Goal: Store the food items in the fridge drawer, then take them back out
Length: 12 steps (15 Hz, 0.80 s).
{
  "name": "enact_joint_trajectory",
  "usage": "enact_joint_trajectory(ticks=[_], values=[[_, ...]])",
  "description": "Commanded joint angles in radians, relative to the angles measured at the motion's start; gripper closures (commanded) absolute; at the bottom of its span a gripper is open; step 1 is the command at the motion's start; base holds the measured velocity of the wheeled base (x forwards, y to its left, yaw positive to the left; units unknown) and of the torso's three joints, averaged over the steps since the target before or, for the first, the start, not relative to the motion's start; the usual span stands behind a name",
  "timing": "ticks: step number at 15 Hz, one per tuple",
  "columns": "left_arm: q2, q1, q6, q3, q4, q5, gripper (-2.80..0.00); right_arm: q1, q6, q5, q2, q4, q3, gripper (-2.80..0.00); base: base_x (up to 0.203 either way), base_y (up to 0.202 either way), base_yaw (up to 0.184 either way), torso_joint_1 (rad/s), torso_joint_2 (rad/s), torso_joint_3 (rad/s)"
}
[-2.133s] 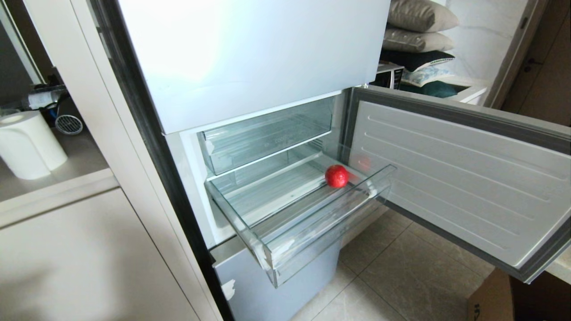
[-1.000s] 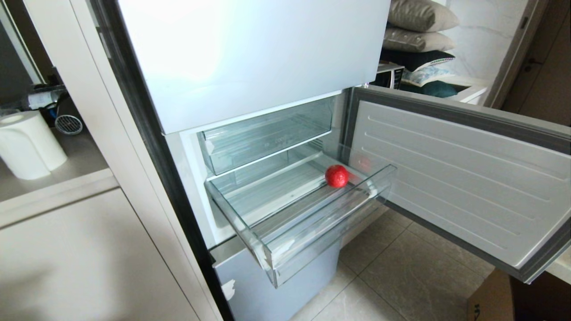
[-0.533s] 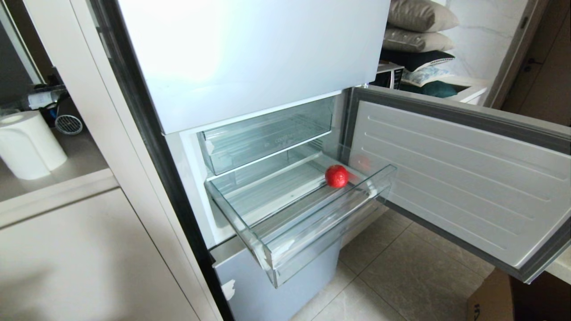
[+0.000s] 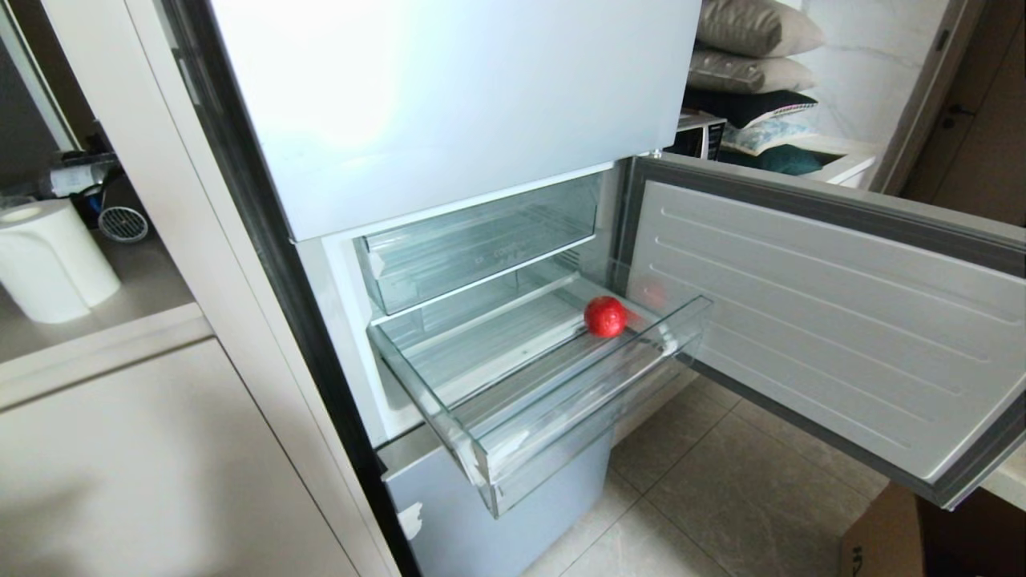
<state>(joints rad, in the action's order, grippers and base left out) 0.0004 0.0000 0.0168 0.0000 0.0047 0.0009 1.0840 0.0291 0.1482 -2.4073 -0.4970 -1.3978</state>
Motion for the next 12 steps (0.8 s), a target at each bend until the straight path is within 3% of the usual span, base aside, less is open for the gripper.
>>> enact_joint_trajectory(ticks=[1, 9, 10, 12], values=[[0.0, 0.0, 0.0, 0.0, 0.0, 0.001, 0.0, 0.013, -0.013, 0.003, 0.156, 0.058, 0.013, 0.0, 0.0, 0.0, 0.0, 0.0, 0.0, 0.0], [0.0, 0.0, 0.0, 0.0, 0.0, 0.001, 0.0, 0.012, -0.128, -0.007, 0.898, 0.169, 0.12, 0.0, 0.0, 0.0, 0.0, 0.0, 0.0, 0.0], [0.0, 0.0, 0.0, 0.0, 0.0, 0.001, 0.0, -0.022, -0.14, -0.015, 0.956, 0.171, 0.101, 0.0, 0.0, 0.0, 0.0, 0.0, 0.0, 0.0], [0.0, 0.0, 0.0, 0.0, 0.0, 0.001, 0.0, -0.178, -0.144, -0.036, 1.023, 0.174, 0.072, 0.0, 0.0, 0.0, 0.0, 0.0, 0.0, 0.0]])
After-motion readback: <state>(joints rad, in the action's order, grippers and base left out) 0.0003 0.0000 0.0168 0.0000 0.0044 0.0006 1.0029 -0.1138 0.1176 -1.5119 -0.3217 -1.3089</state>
